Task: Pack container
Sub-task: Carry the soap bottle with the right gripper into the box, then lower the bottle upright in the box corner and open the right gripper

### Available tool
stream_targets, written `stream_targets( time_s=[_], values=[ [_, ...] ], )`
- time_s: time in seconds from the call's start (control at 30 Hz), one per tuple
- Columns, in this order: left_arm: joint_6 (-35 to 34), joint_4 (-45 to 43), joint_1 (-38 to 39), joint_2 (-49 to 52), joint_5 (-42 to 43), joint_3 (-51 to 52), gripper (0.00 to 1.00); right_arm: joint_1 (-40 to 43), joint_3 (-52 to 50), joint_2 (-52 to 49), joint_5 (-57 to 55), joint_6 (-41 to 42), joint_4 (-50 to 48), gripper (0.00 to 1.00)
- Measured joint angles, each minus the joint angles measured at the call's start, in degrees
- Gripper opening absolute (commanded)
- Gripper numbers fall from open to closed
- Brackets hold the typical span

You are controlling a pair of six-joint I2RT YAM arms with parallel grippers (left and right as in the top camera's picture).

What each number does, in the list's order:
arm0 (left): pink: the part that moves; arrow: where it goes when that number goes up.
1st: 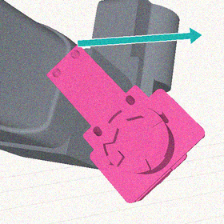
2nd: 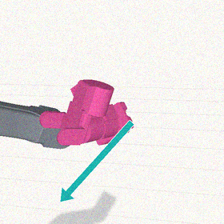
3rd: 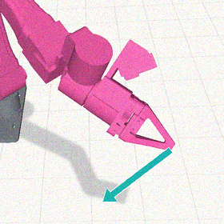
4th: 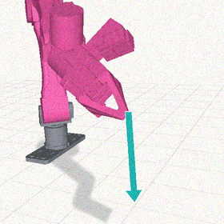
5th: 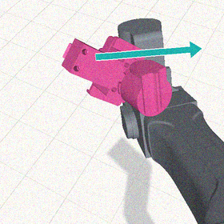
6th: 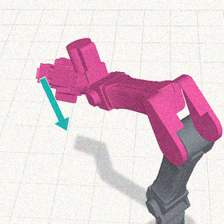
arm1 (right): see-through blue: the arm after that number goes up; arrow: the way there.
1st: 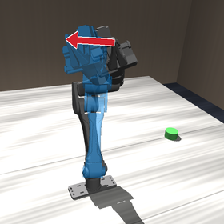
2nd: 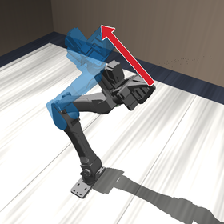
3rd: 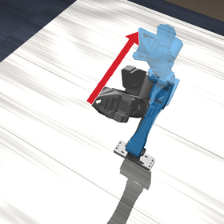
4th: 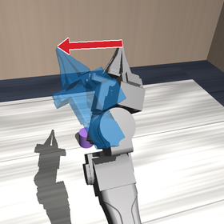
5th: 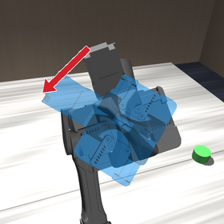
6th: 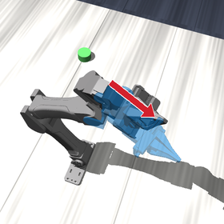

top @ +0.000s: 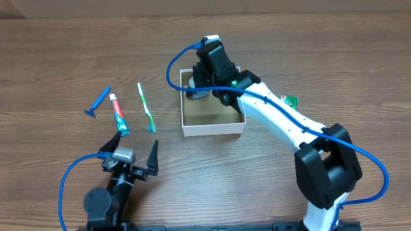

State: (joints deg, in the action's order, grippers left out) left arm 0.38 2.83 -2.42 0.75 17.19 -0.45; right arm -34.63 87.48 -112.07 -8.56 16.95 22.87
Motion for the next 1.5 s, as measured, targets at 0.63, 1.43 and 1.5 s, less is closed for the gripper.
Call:
stream_targets(
  time_s=[0.63,1.43,1.5],
  values=[
    [0.0,0.0,0.0,0.0,0.02,0.0,1.0,-0.28,0.63,-0.07,0.31,0.2,-2.36,0.6],
    [0.0,0.0,0.0,0.0,0.0,0.0,1.0,8.96,5.68,3.17,11.69,8.72,26.95,0.52],
    [0.0,0.0,0.0,0.0,0.0,0.0,1.0,8.52,5.6,3.17,12.81,9.16,27.28,0.52]
  ],
)
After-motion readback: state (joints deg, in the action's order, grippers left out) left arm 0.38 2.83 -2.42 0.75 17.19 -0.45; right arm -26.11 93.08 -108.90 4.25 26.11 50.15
